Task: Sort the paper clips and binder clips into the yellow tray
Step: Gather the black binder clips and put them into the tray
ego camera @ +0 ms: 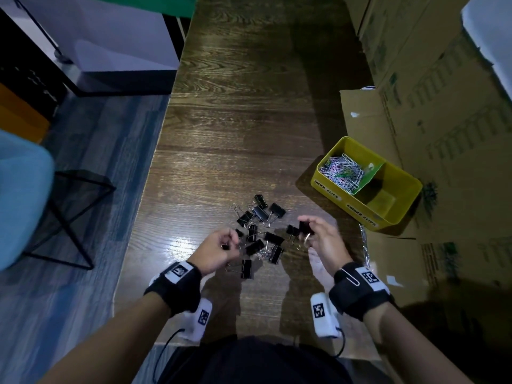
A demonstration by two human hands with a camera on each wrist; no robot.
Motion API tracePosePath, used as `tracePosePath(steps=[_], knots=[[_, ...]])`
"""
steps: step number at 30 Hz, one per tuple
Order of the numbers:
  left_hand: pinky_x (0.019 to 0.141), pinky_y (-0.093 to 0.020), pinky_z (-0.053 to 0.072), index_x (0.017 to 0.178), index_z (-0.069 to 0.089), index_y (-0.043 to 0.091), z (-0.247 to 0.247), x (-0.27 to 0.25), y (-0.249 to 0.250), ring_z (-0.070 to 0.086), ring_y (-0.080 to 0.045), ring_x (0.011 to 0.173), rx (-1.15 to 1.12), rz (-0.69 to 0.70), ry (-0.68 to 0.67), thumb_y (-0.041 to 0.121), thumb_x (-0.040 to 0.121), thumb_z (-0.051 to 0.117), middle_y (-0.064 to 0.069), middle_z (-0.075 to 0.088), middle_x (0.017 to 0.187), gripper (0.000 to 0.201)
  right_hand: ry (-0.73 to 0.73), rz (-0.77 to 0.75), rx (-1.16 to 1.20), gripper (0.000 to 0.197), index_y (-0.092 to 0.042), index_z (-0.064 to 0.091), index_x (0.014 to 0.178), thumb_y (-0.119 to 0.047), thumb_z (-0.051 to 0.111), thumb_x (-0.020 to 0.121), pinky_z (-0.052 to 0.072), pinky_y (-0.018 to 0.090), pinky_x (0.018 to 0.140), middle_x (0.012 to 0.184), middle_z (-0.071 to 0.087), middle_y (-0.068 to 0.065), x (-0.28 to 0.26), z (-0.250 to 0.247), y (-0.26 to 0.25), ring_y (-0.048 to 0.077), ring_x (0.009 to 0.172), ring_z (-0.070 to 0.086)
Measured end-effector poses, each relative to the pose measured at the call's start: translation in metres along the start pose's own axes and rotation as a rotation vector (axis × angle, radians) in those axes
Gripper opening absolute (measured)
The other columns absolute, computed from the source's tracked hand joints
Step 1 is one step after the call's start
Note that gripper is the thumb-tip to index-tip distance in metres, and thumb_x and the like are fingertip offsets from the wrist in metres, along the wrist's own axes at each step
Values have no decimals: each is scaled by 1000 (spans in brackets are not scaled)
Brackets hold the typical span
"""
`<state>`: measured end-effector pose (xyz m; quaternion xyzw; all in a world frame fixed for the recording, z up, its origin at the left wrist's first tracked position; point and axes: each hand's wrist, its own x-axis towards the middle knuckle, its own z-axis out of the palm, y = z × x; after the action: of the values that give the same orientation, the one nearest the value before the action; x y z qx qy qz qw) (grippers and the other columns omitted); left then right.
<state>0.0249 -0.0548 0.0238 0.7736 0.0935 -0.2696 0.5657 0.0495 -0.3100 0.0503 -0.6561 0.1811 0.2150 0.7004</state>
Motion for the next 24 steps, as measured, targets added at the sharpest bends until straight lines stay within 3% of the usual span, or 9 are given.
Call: tracePosePath(steps=[3,6,8,11,15,18,20,22,24], knots=[[63,-24,41,92,55,24,11,-3,1,52,-8,70,594,76,-105,36,74,75,10,55,78,29,-44,-23,-430,24,-19,60,93,-29,39,99,42,35,96,117,62,4,5,4,7,14,102,55],[75,-30,48,120,48,25,26,-7,-1,56,-14,91,1015,97,-182,51,72,70,5,51,112,59,-166,4,-925,50,-26,55,112,-60,63,76,45,36,92,118,57,-3,10,14,18,16,102,57],[74,-34,50,128,42,22,34,-6,-6,59,-21,93,1105,103,-160,51,74,69,0,46,123,67,-202,20,-1148,71,-24,45,127,-56,72,69,50,37,89,122,57,2,12,24,30,20,103,59],[74,-33,51,128,43,18,38,-5,-16,60,-23,92,1123,113,-103,43,78,68,-3,43,128,61,-161,-42,-1301,65,-20,39,130,-43,71,77,51,34,85,116,55,7,12,34,47,23,103,58],[73,-29,49,122,49,20,32,-5,-21,60,-18,90,1044,138,-62,42,80,65,3,50,121,51,-111,-135,-1272,53,-15,40,131,-32,63,88,53,29,82,113,56,7,7,36,50,21,93,61],[78,-23,49,111,59,21,20,-7,-16,61,-12,90,722,86,-66,41,74,73,5,62,105,45,-110,-142,-1154,50,-13,46,128,-34,62,85,52,25,75,110,59,6,2,29,41,18,88,61],[71,-22,49,100,64,20,12,-7,-4,62,-3,76,370,25,-74,41,67,79,6,66,91,41,-80,-135,-978,40,-16,50,118,-31,63,83,49,20,68,98,59,-2,-3,18,28,10,79,58],[55,-20,44,105,63,18,10,-2,15,57,2,58,51,-22,-74,32,70,78,0,64,85,42,-83,-143,-793,28,-17,49,110,-26,61,86,48,21,72,95,56,-6,-10,3,11,7,81,56],[42,-17,36,114,61,17,14,8,40,51,-5,47,-164,-71,-112,17,78,71,-8,62,87,37,-102,-121,-588,18,-19,46,104,-25,55,89,48,29,80,94,54,-4,-15,-14,-4,14,87,56]])
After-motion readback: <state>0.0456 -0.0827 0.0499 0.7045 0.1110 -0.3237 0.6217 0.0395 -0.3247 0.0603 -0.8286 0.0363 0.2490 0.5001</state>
